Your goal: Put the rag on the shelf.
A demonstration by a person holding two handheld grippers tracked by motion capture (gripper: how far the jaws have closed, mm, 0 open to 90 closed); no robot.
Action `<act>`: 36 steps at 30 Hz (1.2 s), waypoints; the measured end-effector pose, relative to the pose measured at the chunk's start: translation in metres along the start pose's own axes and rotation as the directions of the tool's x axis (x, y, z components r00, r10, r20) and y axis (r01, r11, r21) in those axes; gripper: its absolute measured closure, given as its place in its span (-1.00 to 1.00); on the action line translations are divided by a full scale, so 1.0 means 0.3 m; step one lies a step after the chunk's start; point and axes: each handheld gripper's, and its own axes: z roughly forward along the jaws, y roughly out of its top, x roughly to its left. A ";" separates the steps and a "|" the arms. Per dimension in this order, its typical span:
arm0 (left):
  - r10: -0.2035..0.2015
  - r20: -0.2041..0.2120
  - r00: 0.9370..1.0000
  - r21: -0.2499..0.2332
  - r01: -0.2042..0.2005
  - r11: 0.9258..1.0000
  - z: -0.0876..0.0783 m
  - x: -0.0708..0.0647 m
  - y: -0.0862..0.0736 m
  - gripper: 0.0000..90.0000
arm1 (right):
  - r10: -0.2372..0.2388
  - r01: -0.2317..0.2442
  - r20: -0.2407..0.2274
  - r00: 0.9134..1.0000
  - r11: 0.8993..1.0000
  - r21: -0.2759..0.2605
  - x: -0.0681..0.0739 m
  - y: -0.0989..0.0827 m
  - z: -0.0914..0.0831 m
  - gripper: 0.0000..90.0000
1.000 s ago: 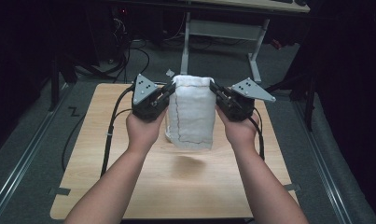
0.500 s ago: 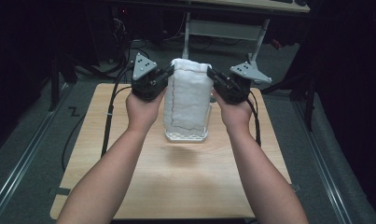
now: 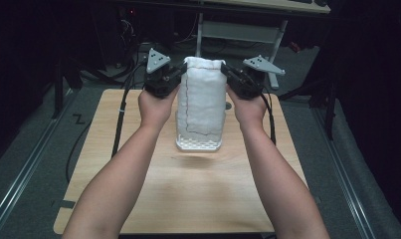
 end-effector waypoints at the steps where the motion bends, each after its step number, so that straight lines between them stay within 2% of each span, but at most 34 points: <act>1: 0.006 -0.002 1.000 0.007 -0.006 1.000 0.010 0.005 -0.004 0.89 | 0.002 -0.002 0.000 1.000 1.000 0.006 -0.004 -0.002 0.007 0.91; 4: 0.015 -0.013 1.000 0.034 -0.015 0.999 0.040 0.019 -0.022 0.89 | 0.003 -0.003 0.006 1.000 1.000 0.019 -0.013 -0.013 0.027 0.91; 5: 0.006 -0.010 1.000 0.044 -0.006 0.999 0.050 0.027 -0.029 0.89 | -0.001 0.001 0.007 1.000 1.000 0.026 -0.016 -0.017 0.035 0.91; 8: -0.058 0.005 0.998 0.066 0.058 0.996 0.077 0.061 -0.050 0.89 | 0.004 -0.004 -0.002 1.000 0.999 0.039 -0.028 -0.029 0.057 0.91; 10: -0.049 -0.005 0.999 0.079 0.050 0.996 0.096 0.070 -0.063 0.89 | 0.022 -0.021 -0.019 1.000 0.998 0.052 -0.041 -0.040 0.076 0.91; 12: -0.040 -0.014 0.999 0.095 0.041 0.995 0.113 0.076 -0.072 0.89 | 0.021 -0.020 -0.017 1.000 0.998 0.068 -0.052 -0.051 0.097 0.91; 15: -0.057 -0.008 0.998 0.111 0.057 0.992 0.136 0.094 -0.088 0.89 | 0.023 -0.022 -0.013 1.000 0.995 0.095 -0.067 -0.070 0.128 0.91; 17: -0.098 0.005 0.995 0.134 0.096 0.986 0.154 0.112 -0.102 0.88 | 0.036 -0.034 -0.012 0.999 0.993 0.117 -0.082 -0.085 0.148 0.91; 20: -0.091 -0.007 0.996 0.180 0.091 0.979 0.181 0.120 -0.130 0.88 | 0.039 -0.037 -0.009 0.999 0.986 0.165 -0.098 -0.116 0.182 0.90; 21: -0.084 -0.013 0.996 0.200 0.085 0.976 0.190 0.121 -0.141 0.88 | 0.039 -0.037 -0.009 0.999 0.986 0.165 -0.098 -0.116 0.182 0.90; 23: -0.089 -0.014 0.996 0.229 0.090 0.969 0.204 0.128 -0.166 0.87 | 0.055 -0.052 -0.011 0.998 0.977 0.208 -0.110 -0.144 0.206 0.90; 24: -0.103 -0.014 0.995 0.242 0.103 0.965 0.210 0.132 -0.178 0.87 | 0.055 -0.052 -0.011 0.998 0.977 0.208 -0.110 -0.144 0.206 0.90; 25: -0.126 -0.013 0.992 0.267 0.125 0.956 0.219 0.139 -0.197 0.86 | 0.042 -0.040 -0.005 0.999 0.973 0.227 -0.110 -0.160 0.218 0.90; 26: -0.126 -0.013 0.992 0.267 0.125 0.956 0.219 0.139 -0.197 0.86 | 0.042 -0.040 -0.005 0.999 0.973 0.227 -0.110 -0.160 0.218 0.90; 28: -0.133 -0.014 0.991 0.292 0.131 0.948 0.226 0.140 -0.213 0.84 | 0.044 -0.042 -0.002 0.999 0.970 0.239 -0.109 -0.171 0.225 0.89; 29: -0.127 -0.014 0.992 0.310 0.125 0.942 0.230 0.140 -0.224 0.70 | 0.072 -0.069 -0.004 0.997 0.963 0.261 -0.112 -0.181 0.233 0.80; 30: -0.127 -0.014 0.992 0.310 0.125 0.942 0.230 0.140 -0.224 0.59 | 0.072 -0.069 -0.004 0.997 0.963 0.261 -0.112 -0.181 0.233 0.80; 31: -0.124 -0.005 0.992 0.320 0.119 0.940 0.231 0.139 -0.228 0.48 | 0.101 -0.094 -0.012 0.995 0.958 0.271 -0.114 -0.187 0.239 0.69; 33: -0.114 -0.012 0.993 0.299 0.112 0.948 0.225 0.135 -0.228 0.42 | 0.094 -0.088 -0.006 0.996 0.958 0.273 -0.109 -0.189 0.240 0.67; 36: -0.126 0.010 0.992 0.285 0.118 0.951 0.219 0.129 -0.223 0.26 | 0.070 -0.065 -0.008 0.998 0.960 0.273 -0.096 -0.193 0.242 0.57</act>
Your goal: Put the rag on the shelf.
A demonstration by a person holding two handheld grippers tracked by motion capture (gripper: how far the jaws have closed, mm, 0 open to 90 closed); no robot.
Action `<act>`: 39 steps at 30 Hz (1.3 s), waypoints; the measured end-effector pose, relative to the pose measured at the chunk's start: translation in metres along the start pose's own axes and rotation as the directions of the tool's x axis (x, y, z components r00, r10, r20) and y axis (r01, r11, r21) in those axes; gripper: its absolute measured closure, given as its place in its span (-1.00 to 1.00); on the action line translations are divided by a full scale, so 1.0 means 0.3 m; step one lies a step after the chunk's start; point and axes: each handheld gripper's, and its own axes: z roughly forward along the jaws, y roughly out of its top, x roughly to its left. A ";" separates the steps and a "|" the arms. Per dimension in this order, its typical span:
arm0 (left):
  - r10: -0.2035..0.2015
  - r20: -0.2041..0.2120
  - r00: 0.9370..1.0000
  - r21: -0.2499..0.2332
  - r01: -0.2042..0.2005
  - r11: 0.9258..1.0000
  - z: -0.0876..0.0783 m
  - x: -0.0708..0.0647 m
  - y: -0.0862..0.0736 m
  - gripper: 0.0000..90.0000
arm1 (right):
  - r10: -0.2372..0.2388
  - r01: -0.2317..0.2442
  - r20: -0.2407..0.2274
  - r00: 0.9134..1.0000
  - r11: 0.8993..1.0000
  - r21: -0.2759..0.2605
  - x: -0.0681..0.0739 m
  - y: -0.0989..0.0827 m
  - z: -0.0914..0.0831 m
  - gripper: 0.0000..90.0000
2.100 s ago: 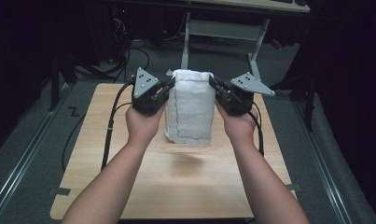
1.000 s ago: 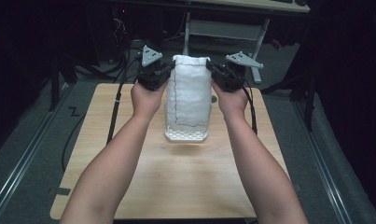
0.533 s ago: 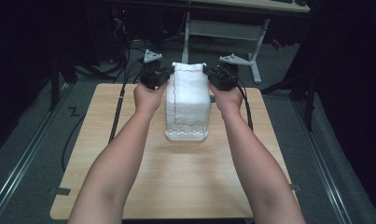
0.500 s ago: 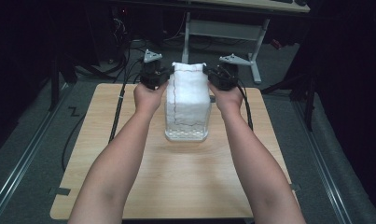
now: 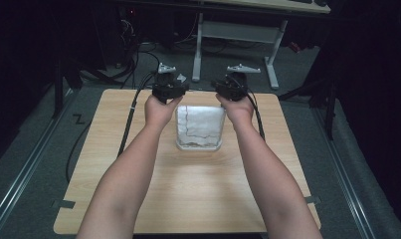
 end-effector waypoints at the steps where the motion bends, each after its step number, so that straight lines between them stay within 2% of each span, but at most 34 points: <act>1: 0.008 0.001 1.000 -0.002 -0.008 1.000 -0.001 -0.004 0.000 0.25 | -0.003 0.003 -0.002 1.000 1.000 -0.001 0.004 -0.001 0.000 0.56; 5: 0.027 0.003 1.000 -0.009 -0.027 1.000 -0.012 -0.014 0.004 0.23 | -0.024 0.024 0.008 1.000 1.000 0.002 0.018 0.000 -0.003 0.51; 9: 0.039 -0.018 0.999 -0.018 -0.039 0.999 -0.030 -0.023 0.013 0.14 | -0.029 0.029 0.012 1.000 1.000 -0.001 0.025 0.003 -0.013 0.45; 12: 0.065 -0.048 0.997 -0.016 -0.065 0.998 -0.044 -0.040 0.018 0.10 | -0.039 0.039 0.023 0.999 0.999 0.000 0.029 0.006 -0.021 0.41; 17: 0.071 -0.053 0.996 -0.030 -0.073 0.997 -0.070 -0.056 0.025 0.02 | -0.034 0.034 0.031 0.999 0.999 0.000 0.031 0.006 -0.035 0.27; 18: 0.073 -0.059 0.996 -0.036 -0.075 0.997 -0.076 -0.056 0.025 0.05 | -0.054 0.054 0.036 0.998 0.999 0.004 0.034 0.003 -0.043 0.22; 20: 0.071 -0.067 0.995 -0.045 -0.074 0.996 -0.089 -0.057 0.022 0.07 | -0.061 0.061 0.039 0.997 0.998 0.001 0.036 0.001 -0.049 0.20; 27: 0.056 -0.064 0.996 -0.050 -0.060 0.997 -0.146 -0.036 -0.010 -0.05 | -0.108 0.108 0.040 0.993 0.994 -0.006 0.049 -0.026 -0.112 0.08; 31: 0.078 -0.081 0.994 -0.049 -0.082 0.995 -0.180 -0.040 -0.029 -0.02 | -0.115 0.116 0.049 0.992 0.993 -0.017 0.051 -0.039 -0.137 0.08; 38: 0.062 -0.076 0.995 -0.068 -0.067 0.995 -0.248 -0.053 -0.073 -0.03 | -0.125 0.127 0.064 0.990 0.991 -0.033 0.061 -0.076 -0.206 0.07; 39: 0.056 -0.071 0.996 -0.052 -0.060 0.997 -0.255 -0.055 -0.077 -0.03 | -0.129 0.131 0.066 0.989 0.991 -0.037 0.068 -0.089 -0.228 0.07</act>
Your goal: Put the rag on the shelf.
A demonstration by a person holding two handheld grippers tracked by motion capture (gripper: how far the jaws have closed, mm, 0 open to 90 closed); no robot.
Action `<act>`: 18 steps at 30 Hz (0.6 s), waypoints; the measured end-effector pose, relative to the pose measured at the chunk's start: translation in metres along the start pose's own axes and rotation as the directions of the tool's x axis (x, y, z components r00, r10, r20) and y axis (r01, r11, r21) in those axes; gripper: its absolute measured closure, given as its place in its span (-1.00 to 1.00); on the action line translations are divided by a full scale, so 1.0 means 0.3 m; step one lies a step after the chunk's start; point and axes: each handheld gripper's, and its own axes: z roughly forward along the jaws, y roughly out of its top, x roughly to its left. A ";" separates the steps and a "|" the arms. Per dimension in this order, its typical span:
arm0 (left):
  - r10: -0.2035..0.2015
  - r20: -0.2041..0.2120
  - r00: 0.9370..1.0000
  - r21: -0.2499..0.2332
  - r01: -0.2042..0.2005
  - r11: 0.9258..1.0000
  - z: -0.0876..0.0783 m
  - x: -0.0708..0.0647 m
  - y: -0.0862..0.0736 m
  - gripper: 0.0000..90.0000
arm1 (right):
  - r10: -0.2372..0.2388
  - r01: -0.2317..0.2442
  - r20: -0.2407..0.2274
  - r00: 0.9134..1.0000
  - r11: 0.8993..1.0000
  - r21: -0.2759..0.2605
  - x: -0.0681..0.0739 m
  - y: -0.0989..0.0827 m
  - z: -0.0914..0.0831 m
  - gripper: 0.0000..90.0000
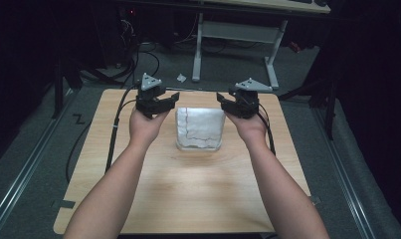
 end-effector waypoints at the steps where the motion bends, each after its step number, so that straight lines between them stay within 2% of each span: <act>1: -0.001 -0.002 1.000 -0.002 0.001 1.000 -0.006 -0.004 -0.005 -0.03 | 0.000 0.000 0.000 1.000 1.000 0.000 0.000 0.000 0.000 0.07; 4: -0.008 0.013 1.000 -0.015 0.008 1.000 -0.038 -0.019 -0.035 -0.03 | -0.021 0.021 0.016 1.000 1.000 -0.004 0.016 -0.020 -0.035 0.06; 5: -0.002 0.018 1.000 -0.009 0.002 1.000 -0.047 -0.024 -0.047 -0.03 | -0.034 0.034 0.015 0.999 0.999 -0.006 0.026 -0.038 -0.060 0.06; 7: 0.010 0.023 1.000 -0.013 -0.009 1.000 -0.068 -0.033 -0.074 -0.03 | -0.044 0.044 0.018 0.999 0.999 -0.002 0.031 -0.048 -0.072 0.06; 13: 0.014 0.065 0.998 -0.016 -0.013 1.000 -0.126 -0.053 -0.181 -0.04 | -0.081 0.081 0.015 0.997 0.997 0.006 0.048 -0.116 -0.127 0.06; 18: 0.010 0.084 0.996 0.035 -0.013 0.999 -0.155 -0.053 -0.290 -0.04 | -0.089 0.089 0.013 0.996 0.996 0.021 0.054 -0.169 -0.158 0.05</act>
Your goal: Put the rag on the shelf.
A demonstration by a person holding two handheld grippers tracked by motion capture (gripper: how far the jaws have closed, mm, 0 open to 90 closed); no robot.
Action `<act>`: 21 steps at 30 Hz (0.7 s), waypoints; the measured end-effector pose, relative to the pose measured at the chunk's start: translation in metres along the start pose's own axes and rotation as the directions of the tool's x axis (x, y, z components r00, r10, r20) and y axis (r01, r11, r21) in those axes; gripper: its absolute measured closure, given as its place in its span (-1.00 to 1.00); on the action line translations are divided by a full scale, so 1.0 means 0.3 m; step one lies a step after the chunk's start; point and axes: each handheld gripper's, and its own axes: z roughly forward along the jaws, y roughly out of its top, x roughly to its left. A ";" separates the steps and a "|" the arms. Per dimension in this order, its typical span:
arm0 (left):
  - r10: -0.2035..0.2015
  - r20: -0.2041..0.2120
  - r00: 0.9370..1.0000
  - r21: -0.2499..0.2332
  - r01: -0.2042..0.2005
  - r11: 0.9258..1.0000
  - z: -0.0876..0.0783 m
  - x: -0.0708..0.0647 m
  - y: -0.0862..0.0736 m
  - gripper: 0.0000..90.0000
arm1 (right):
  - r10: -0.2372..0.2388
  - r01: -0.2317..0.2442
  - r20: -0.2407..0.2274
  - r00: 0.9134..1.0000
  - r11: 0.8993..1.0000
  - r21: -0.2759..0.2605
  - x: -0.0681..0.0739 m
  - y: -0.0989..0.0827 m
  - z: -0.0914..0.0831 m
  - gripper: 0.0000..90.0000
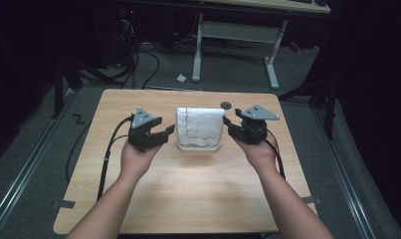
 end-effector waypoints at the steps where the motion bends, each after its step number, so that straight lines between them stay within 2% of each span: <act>1: 0.000 -0.001 1.000 0.009 0.000 1.000 -0.006 0.000 -0.023 -0.04 | -0.006 0.006 0.002 1.000 1.000 0.000 0.004 -0.013 -0.007 0.05; 2: -0.002 0.001 1.000 0.016 0.002 1.000 -0.013 -0.001 -0.048 -0.04 | -0.013 0.013 0.004 1.000 1.000 0.007 0.015 -0.039 -0.021 0.05; 4: -0.008 0.009 1.000 0.031 0.007 0.999 -0.027 -0.003 -0.094 -0.04 | -0.021 0.021 0.003 1.000 1.000 0.004 0.020 -0.054 -0.029 0.05; 5: -0.011 0.014 1.000 0.039 0.011 0.999 -0.037 -0.008 -0.124 -0.05 | -0.023 0.023 -0.001 1.000 1.000 0.005 0.035 -0.090 -0.047 0.05; 7: -0.020 0.027 0.999 0.050 0.019 0.999 -0.053 -0.016 -0.168 -0.05 | -0.023 0.023 -0.005 1.000 1.000 0.011 0.047 -0.122 -0.057 0.04; 8: -0.018 0.033 0.999 0.063 0.016 0.998 -0.061 -0.022 -0.194 -0.05 | -0.023 0.023 -0.005 1.000 1.000 0.011 0.047 -0.122 -0.057 0.04; 9: -0.011 0.039 0.999 0.079 0.008 0.997 -0.068 -0.029 -0.220 -0.06 | -0.021 0.021 -0.008 1.000 1.000 0.016 0.056 -0.144 -0.064 0.04; 10: -0.001 0.040 0.999 0.095 -0.003 0.996 -0.075 -0.037 -0.245 -0.07 | -0.020 0.020 -0.012 1.000 0.999 0.031 0.072 -0.191 -0.074 0.04; 12: 0.016 0.043 0.999 0.121 -0.022 0.992 -0.094 -0.050 -0.295 -0.08 | -0.019 0.020 -0.013 1.000 0.999 0.038 0.079 -0.211 -0.079 0.04; 14: 0.030 0.043 0.999 0.132 -0.036 0.991 -0.117 -0.059 -0.347 -0.04 | -0.013 0.014 -0.022 1.000 0.998 0.060 0.101 -0.273 -0.085 0.04; 15: 0.041 0.040 0.998 0.143 -0.046 0.989 -0.128 -0.063 -0.373 -0.05 | -0.015 0.016 -0.022 1.000 0.997 0.072 0.110 -0.301 -0.087 0.04; 16: 0.041 0.029 0.999 0.178 -0.046 0.983 -0.145 -0.071 -0.421 -0.05 | -0.014 0.016 -0.017 1.000 0.995 0.098 0.130 -0.352 -0.093 0.04; 17: 0.041 0.029 0.999 0.178 -0.046 0.983 -0.145 -0.071 -0.421 -0.05 | -0.014 0.016 -0.017 1.000 0.995 0.098 0.130 -0.352 -0.093 0.04; 19: 0.003 0.044 0.999 0.207 -0.012 0.978 -0.161 -0.080 -0.438 -0.05 | -0.004 0.004 0.002 1.000 0.996 0.092 0.153 -0.409 -0.121 0.04; 20: 0.000 0.055 0.998 0.201 -0.012 0.980 -0.170 -0.087 -0.441 -0.06 | 0.003 -0.004 0.013 1.000 0.997 0.080 0.164 -0.444 -0.140 0.07; 21: 0.007 0.056 0.998 0.193 -0.017 0.981 -0.175 -0.094 -0.442 -0.06 | -0.011 0.013 -0.013 1.000 0.992 0.124 0.181 -0.486 -0.156 0.06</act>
